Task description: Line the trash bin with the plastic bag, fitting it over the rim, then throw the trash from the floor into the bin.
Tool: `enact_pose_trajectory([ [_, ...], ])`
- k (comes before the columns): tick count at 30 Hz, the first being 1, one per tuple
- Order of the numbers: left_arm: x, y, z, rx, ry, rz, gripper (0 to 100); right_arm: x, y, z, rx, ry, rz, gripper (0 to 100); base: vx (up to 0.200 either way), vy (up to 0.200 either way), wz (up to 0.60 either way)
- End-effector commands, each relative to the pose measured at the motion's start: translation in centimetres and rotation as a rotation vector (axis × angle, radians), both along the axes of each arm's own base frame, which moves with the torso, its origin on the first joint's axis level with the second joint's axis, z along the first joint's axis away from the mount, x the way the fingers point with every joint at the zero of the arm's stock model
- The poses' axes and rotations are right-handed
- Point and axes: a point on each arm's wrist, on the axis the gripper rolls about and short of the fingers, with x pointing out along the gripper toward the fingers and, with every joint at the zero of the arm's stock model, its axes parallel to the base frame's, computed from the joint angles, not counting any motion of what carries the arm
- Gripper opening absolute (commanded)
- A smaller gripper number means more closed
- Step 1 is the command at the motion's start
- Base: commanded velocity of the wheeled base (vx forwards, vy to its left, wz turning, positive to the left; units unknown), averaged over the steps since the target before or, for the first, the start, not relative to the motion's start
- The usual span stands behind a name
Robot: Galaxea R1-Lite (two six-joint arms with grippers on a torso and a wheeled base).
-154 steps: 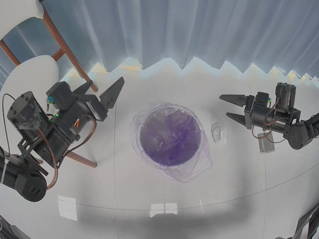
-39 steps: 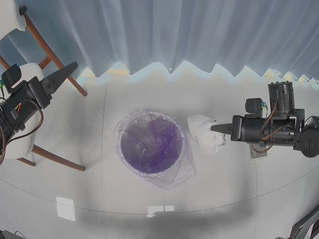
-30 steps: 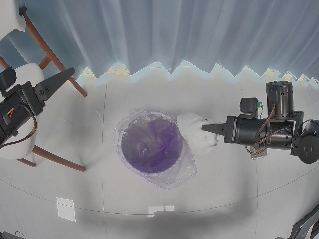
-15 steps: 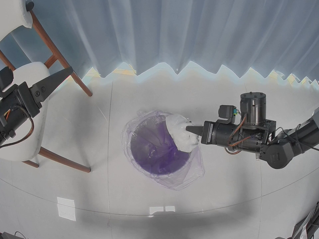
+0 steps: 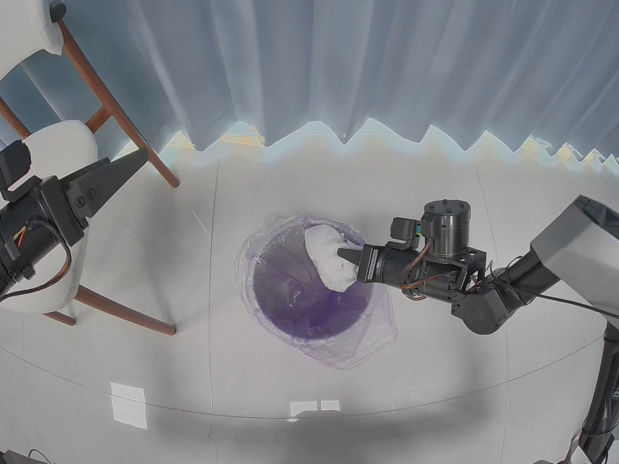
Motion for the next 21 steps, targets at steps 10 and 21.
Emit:
enact_pose_trajectory([
  [10, -0.1, -0.5, -0.5, 0.006, 0.02, -0.032, 100, 2.1, 1.4, -3.8, -0.02, 0.031, 0.001, 0, 0.0, 0.0, 0.0],
  [21, -0.1, -0.6, -0.6, 0.007, 0.023, -0.035, 100, 2.4, 1.5, -3.7, 0.008, 0.013, -0.003, 100, 0.0, 0.0, 0.0],
])
